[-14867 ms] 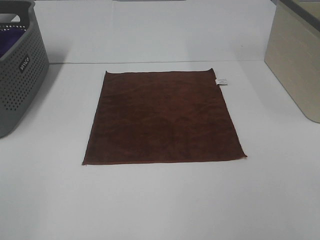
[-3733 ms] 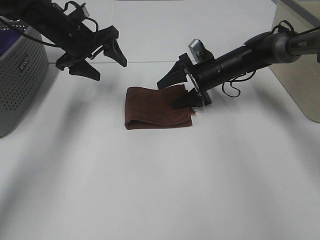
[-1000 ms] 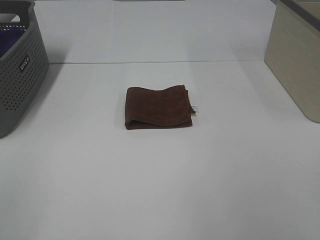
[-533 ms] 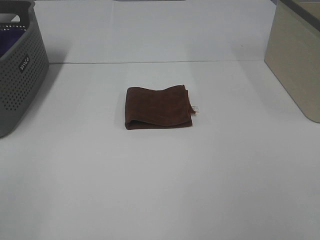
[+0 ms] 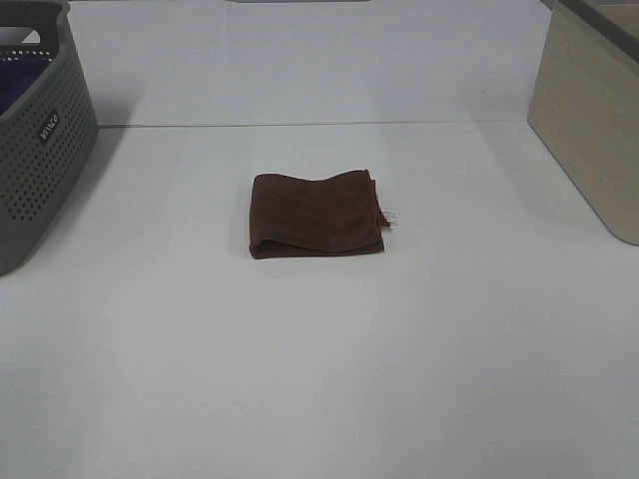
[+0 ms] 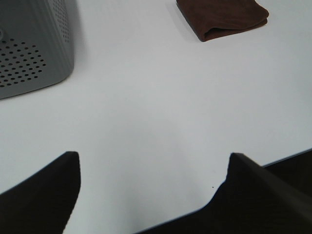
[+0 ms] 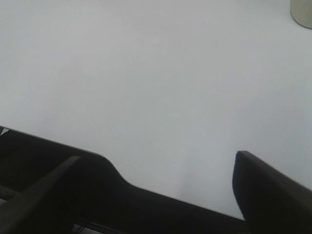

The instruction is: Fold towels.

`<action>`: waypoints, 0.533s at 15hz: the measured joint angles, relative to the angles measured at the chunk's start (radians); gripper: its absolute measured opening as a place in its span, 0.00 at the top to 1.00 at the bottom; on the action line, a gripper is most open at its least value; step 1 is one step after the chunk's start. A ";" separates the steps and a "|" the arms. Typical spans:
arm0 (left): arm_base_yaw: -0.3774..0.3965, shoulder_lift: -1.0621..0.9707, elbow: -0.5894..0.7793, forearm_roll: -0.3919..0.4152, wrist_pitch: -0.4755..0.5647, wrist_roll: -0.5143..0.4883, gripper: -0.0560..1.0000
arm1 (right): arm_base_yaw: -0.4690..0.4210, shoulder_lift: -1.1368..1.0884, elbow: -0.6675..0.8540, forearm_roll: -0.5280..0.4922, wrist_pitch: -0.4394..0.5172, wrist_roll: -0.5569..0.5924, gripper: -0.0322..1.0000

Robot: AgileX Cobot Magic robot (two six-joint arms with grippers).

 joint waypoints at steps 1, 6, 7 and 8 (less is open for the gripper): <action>0.000 0.000 0.000 0.000 0.000 0.000 0.21 | 0.000 0.000 0.000 0.000 0.000 0.000 0.21; 0.000 0.000 0.000 0.000 0.000 0.000 0.21 | 0.000 0.000 0.000 0.000 -0.002 0.000 0.21; 0.000 0.000 0.000 0.000 0.000 0.000 0.21 | 0.000 0.000 0.000 0.000 -0.002 0.000 0.21; 0.000 0.000 0.000 0.000 0.000 0.000 0.21 | 0.000 0.000 0.000 0.000 -0.002 0.000 0.21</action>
